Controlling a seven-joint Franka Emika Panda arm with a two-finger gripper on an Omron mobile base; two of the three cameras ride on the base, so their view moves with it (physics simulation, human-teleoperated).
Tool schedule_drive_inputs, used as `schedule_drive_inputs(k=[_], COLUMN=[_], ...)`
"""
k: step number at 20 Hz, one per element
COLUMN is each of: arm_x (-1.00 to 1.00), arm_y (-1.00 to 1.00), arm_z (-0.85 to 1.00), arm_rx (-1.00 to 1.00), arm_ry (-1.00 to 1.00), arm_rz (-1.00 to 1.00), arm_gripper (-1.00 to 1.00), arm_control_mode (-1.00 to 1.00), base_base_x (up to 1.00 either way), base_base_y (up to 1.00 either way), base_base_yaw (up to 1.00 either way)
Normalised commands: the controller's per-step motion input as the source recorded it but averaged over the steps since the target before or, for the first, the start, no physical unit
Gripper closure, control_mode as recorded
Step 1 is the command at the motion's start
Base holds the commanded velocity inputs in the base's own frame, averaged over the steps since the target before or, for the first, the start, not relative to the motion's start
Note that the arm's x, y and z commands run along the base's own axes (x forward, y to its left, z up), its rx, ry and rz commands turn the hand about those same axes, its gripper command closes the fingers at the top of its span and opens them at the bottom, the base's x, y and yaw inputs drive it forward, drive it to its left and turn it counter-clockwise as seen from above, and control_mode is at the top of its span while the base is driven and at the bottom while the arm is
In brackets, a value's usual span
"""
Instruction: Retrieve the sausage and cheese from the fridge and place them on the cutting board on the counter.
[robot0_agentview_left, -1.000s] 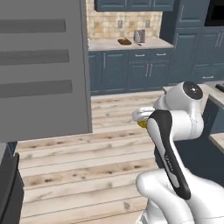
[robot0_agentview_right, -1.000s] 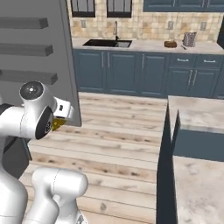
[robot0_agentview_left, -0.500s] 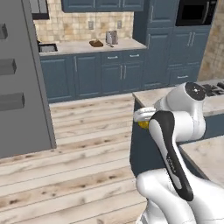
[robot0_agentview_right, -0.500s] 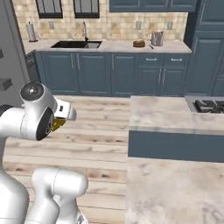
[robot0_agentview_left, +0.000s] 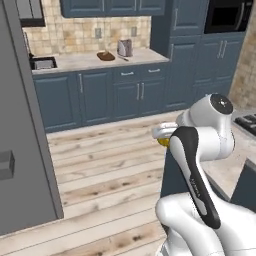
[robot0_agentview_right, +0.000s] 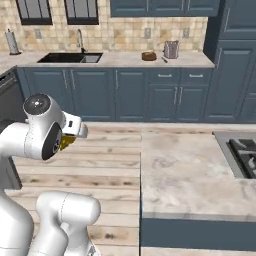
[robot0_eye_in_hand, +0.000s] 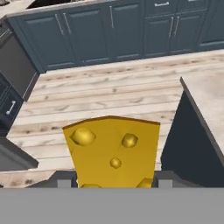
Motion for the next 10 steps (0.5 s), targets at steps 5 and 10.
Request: schedule_drive_inputs(k=[5, 10], arm_x=[0.0, 0.0], arm_y=[0.0, 0.0], arm_z=[0.0, 0.0], arm_rx=[0.0, 0.0], arm_ry=[0.0, 0.0], arm_rz=[0.0, 0.0], arm_gripper=[1.0, 1.0], arm_control_mode=[1.0, 1.0], base_base_x=[1.0, 1.0], base_base_y=[0.0, 0.01], base_base_yaw=[-0.08, -0.05])
